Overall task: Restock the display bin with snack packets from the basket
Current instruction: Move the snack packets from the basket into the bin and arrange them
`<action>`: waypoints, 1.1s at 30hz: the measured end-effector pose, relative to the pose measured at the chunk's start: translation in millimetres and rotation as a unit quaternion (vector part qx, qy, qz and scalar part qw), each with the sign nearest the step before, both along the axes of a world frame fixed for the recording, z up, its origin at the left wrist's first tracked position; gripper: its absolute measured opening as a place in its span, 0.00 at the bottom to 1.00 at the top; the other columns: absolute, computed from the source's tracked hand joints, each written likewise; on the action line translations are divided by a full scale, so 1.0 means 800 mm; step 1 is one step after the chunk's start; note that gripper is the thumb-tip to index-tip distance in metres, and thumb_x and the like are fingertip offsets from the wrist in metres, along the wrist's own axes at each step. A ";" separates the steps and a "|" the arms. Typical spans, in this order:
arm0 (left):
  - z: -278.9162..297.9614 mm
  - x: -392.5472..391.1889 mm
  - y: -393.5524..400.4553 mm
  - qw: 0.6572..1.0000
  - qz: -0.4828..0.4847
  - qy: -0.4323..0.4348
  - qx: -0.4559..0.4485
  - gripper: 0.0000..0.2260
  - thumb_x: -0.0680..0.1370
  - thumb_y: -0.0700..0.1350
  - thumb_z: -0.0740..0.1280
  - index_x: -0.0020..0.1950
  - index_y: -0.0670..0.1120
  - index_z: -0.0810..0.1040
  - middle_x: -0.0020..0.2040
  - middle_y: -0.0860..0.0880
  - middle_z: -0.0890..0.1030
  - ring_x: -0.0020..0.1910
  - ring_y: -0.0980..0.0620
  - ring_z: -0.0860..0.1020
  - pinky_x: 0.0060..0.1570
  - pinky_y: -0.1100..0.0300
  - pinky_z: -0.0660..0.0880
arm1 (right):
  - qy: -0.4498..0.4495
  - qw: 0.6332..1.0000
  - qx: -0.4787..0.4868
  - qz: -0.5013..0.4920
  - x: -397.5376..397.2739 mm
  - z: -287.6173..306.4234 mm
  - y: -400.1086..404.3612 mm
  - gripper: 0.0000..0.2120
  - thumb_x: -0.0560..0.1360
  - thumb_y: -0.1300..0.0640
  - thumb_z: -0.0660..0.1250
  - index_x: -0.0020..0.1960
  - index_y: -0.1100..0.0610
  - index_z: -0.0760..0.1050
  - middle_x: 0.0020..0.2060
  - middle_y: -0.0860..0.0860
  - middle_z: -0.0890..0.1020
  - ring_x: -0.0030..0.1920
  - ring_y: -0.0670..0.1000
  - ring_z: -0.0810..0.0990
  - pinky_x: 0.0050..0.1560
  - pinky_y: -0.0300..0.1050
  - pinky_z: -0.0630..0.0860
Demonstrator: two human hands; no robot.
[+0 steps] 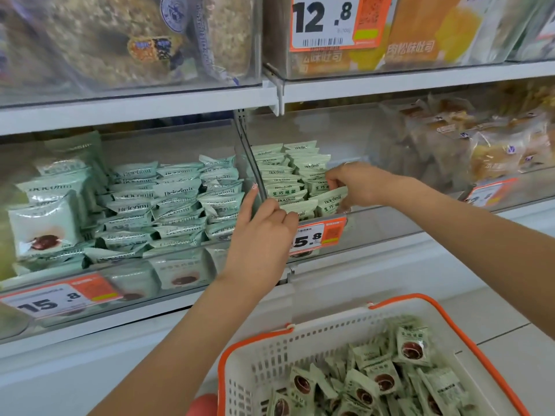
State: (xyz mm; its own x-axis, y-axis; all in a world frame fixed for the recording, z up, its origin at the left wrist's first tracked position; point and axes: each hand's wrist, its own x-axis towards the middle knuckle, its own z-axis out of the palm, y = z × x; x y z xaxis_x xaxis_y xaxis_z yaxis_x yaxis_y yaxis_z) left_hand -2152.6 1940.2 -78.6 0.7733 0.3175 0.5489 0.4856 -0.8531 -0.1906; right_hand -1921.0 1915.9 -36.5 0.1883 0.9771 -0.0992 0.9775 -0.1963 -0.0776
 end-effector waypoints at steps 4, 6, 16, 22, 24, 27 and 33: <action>0.000 0.000 -0.001 1.000 0.005 0.001 -0.002 0.15 0.57 0.38 0.79 0.41 0.44 0.80 0.33 0.50 0.79 0.45 0.47 0.77 0.68 0.43 0.62 | 0.046 0.999 0.023 0.008 -0.002 0.000 -0.001 0.17 0.65 0.62 0.77 0.39 0.56 0.67 0.38 0.50 0.73 0.43 0.53 0.70 0.40 0.46 0.65; 0.000 0.000 -0.001 1.000 0.009 0.003 0.000 0.16 0.56 0.38 0.79 0.41 0.44 0.80 0.33 0.50 0.79 0.45 0.47 0.77 0.68 0.43 0.61 | 0.026 0.999 0.016 0.009 -0.006 -0.002 -0.001 0.17 0.66 0.63 0.75 0.38 0.54 0.66 0.34 0.47 0.69 0.42 0.53 0.68 0.36 0.45 0.63; -0.002 0.001 -0.006 1.000 -0.004 -0.003 -0.002 0.19 0.60 0.37 0.77 0.50 0.42 0.79 0.44 0.46 0.80 0.52 0.43 0.75 0.70 0.43 0.54 | -0.005 0.999 0.009 -0.054 -0.015 0.014 -0.019 0.30 0.67 0.55 0.76 0.62 0.57 0.62 0.50 0.54 0.71 0.47 0.55 0.71 0.45 0.48 0.70; -0.009 0.026 -0.047 0.987 -0.129 -0.083 0.040 0.13 0.69 0.33 0.66 0.52 0.40 0.77 0.50 0.43 0.78 0.57 0.42 0.68 0.73 0.42 0.51 | 0.074 0.913 0.390 -0.093 -0.051 0.004 -0.095 0.18 0.72 0.66 0.65 0.60 0.57 0.66 0.49 0.50 0.70 0.49 0.51 0.72 0.46 0.50 0.74; -0.032 0.041 -0.079 0.980 -0.173 -0.090 0.043 0.08 0.69 0.33 0.64 0.46 0.41 0.77 0.45 0.44 0.78 0.54 0.42 0.71 0.73 0.43 0.53 | 0.088 0.847 0.514 -0.101 -0.075 -0.035 -0.140 0.15 0.72 0.68 0.62 0.57 0.59 0.69 0.48 0.48 0.69 0.47 0.50 0.71 0.46 0.44 0.70; -0.100 0.054 -0.137 0.980 -0.193 -0.020 -0.048 0.09 0.66 0.35 0.66 0.43 0.43 0.80 0.40 0.47 0.79 0.51 0.45 0.75 0.73 0.47 0.55 | 0.095 0.846 0.490 -0.186 -0.104 -0.136 -0.212 0.13 0.73 0.68 0.63 0.56 0.59 0.70 0.48 0.48 0.70 0.48 0.52 0.72 0.45 0.44 0.69; -0.280 -0.011 -0.226 0.888 -0.001 0.292 -0.355 0.14 0.76 0.39 0.63 0.62 0.45 0.73 0.62 0.47 0.74 0.67 0.44 0.64 0.74 0.48 0.46 | 0.176 0.918 -0.211 -0.287 -0.155 -0.360 -0.323 0.29 0.76 0.56 0.65 0.73 0.54 0.56 0.67 0.55 0.67 0.65 0.58 0.67 0.61 0.53 0.72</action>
State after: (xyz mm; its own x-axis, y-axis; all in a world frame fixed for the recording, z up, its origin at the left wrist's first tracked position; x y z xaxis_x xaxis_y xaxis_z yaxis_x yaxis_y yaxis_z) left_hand -2161.6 1759.2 -302.9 0.8612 0.4217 -0.2839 0.4792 -0.8597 0.1768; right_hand -2044.9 1657.5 -324.4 0.5442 0.5869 -0.5995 0.6322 -0.7566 -0.1668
